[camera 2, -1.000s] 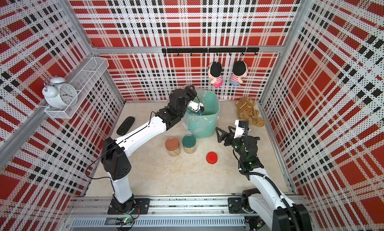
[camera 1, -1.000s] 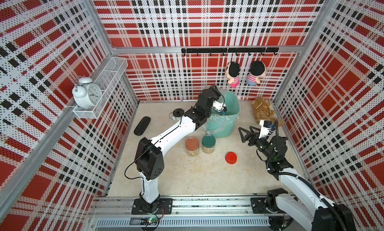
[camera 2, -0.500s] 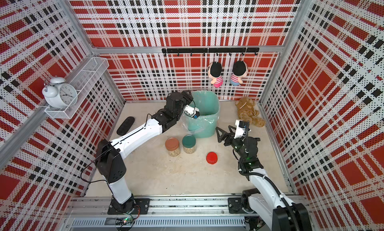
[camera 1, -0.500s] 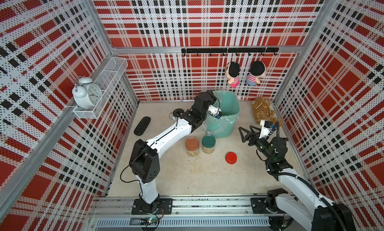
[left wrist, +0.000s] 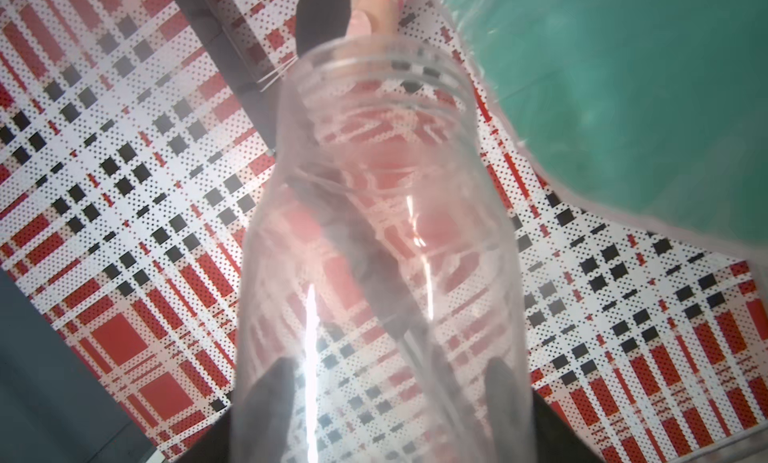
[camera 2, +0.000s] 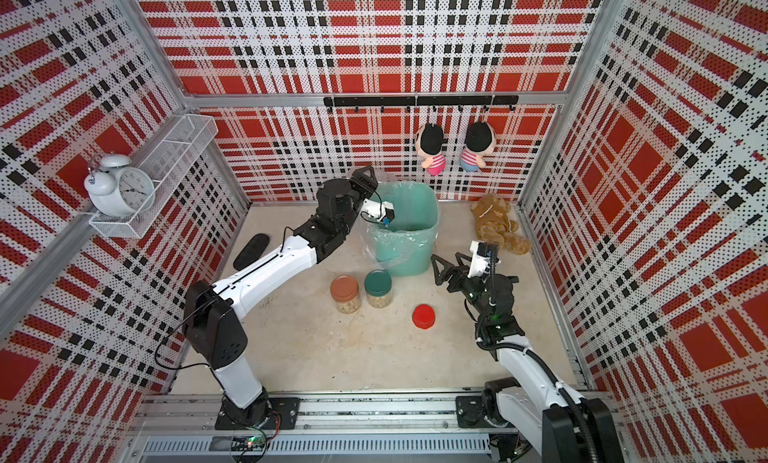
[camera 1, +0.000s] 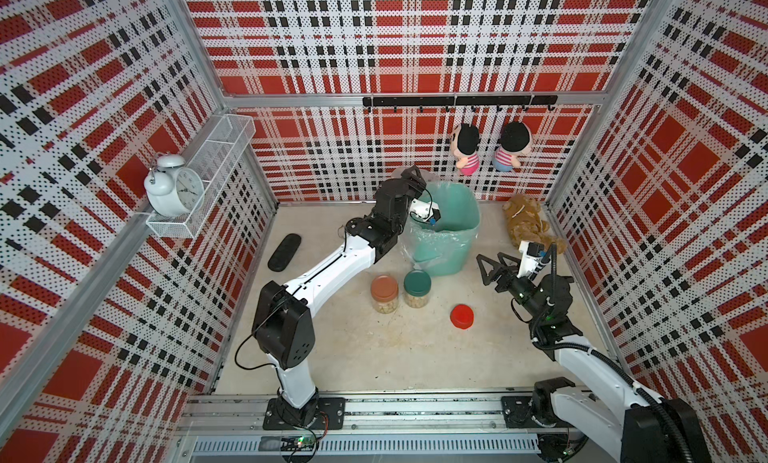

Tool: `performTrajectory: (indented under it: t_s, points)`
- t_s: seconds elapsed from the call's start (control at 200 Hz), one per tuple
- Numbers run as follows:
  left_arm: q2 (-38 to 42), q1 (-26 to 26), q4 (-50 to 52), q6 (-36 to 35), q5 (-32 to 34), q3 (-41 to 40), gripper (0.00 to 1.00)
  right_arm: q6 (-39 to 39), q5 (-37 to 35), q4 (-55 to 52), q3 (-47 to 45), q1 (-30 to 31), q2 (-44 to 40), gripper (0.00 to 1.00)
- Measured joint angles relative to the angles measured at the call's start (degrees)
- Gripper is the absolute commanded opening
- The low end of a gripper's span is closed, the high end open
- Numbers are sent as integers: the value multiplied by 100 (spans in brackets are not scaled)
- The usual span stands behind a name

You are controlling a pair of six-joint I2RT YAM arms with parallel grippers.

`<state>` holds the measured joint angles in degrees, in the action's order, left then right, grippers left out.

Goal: Empty moldy peanuts from jars
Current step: Pour the moldy peanuts from the jar into the trash bin, then place the jar at the center of the board.

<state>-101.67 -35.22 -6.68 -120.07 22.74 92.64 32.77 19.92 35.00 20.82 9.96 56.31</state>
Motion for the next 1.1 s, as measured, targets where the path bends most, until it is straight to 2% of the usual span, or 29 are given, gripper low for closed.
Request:
performTrajectory:
  t_s: [0.12, 0.376, 0.506, 0.671, 0.862, 0.987, 1.102]
  points:
    - [138, 37, 358, 415, -271, 24, 0, 37, 7, 79, -2, 0, 33, 100]
    - [468, 131, 1397, 2319, -1259, -195, 0, 76, 68, 164, -2, 0, 76, 100]
    - [461, 232, 2004, 3023, -1779, -157, 0, 76, 81, 168, -2, 0, 94, 100]
    - [282, 411, 2736, 3707, -2411, 439, 0, 107, 96, 195, -2, 0, 153, 100]
    - [258, 564, 3049, 4280, -3147, 761, 0, 131, 184, 225, 0, 0, 269, 100]
    - [258, 682, 3241, 4627, -3729, 804, 0, 90, 518, 166, 173, 0, 361, 100]
    - [269, 763, 3296, 4909, -4358, 793, 0, -7, 1078, -39, 879, 0, 501, 98]
